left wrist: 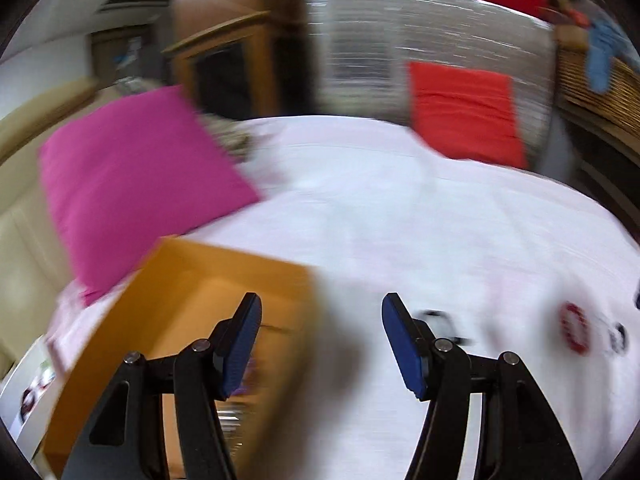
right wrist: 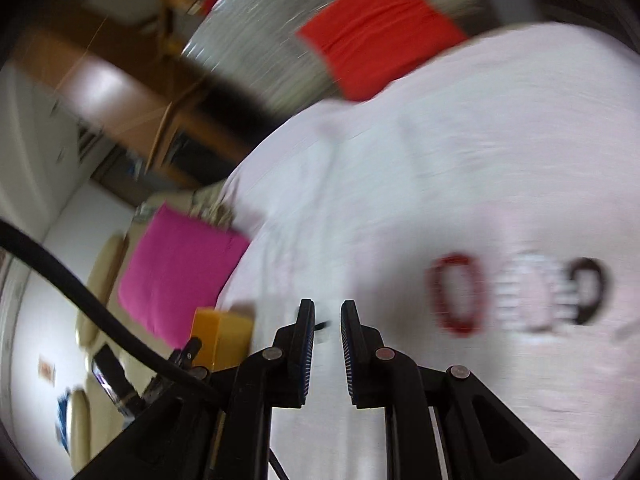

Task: Organize jewelry
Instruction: 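Drop the bangle into the orange box with the left tool while the right tool drops the purple bracelet, then grasp the red bead bracelet with the left tool while the right tool grasps the black ring, then drop the red bracelet into the orange box with the left tool while the right tool drops the ring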

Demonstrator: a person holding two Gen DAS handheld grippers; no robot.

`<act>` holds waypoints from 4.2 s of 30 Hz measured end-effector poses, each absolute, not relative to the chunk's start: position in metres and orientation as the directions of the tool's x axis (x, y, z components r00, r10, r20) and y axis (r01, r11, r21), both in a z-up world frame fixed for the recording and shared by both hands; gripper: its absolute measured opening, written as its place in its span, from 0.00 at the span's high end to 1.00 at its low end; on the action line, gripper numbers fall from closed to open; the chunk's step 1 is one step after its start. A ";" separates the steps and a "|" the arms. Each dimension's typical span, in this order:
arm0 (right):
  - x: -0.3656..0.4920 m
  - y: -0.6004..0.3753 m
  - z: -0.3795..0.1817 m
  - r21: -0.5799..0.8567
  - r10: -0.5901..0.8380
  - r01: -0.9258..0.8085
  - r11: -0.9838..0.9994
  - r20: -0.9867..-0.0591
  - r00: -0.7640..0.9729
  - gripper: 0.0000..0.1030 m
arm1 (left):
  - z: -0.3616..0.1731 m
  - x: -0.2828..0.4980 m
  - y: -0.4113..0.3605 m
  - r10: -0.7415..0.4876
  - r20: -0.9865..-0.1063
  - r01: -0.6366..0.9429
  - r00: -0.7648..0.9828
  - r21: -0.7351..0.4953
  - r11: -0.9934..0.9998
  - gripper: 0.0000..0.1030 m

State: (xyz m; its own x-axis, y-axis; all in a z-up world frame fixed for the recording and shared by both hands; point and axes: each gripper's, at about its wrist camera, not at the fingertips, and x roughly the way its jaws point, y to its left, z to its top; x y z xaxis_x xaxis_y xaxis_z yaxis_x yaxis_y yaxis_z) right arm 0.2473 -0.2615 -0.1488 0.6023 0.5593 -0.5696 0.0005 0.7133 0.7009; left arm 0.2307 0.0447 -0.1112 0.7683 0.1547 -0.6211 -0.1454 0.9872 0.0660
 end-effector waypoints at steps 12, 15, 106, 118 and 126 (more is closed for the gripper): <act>0.242 -0.362 -0.188 0.647 0.456 0.205 0.734 -0.694 0.557 0.85 | -0.145 0.256 -0.089 -0.101 -0.690 0.207 0.717 0.072 0.976 0.38; 0.243 -0.377 -0.198 0.634 0.438 0.241 0.735 -0.715 0.545 0.85 | -0.157 0.265 -0.104 -0.134 -0.715 0.244 0.686 0.054 0.968 0.38; 0.278 0.110 -0.133 0.436 0.687 -0.571 0.695 -0.638 0.349 0.92 | -0.124 0.176 0.252 0.076 -0.758 -0.359 0.647 -0.214 0.909 0.91; 0.328 0.192 -0.200 0.383 0.475 -0.402 0.832 -0.865 0.160 0.88 | -0.167 0.191 0.265 0.078 -0.864 -0.376 0.497 -0.134 0.917 0.91; 0.325 0.156 -0.171 0.413 0.530 -0.409 0.814 -0.816 0.231 0.52 | -0.156 0.186 0.257 0.212 -0.839 -0.429 0.501 -0.028 0.903 0.53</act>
State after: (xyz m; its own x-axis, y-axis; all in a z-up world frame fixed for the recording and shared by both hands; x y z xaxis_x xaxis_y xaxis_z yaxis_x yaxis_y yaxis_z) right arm 0.3247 0.1563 -0.1710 0.2307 0.5300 -0.8160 -0.4092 0.8137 0.4128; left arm 0.1855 0.2569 -0.1556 0.5010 0.2116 -0.8392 -0.4288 0.9030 -0.0283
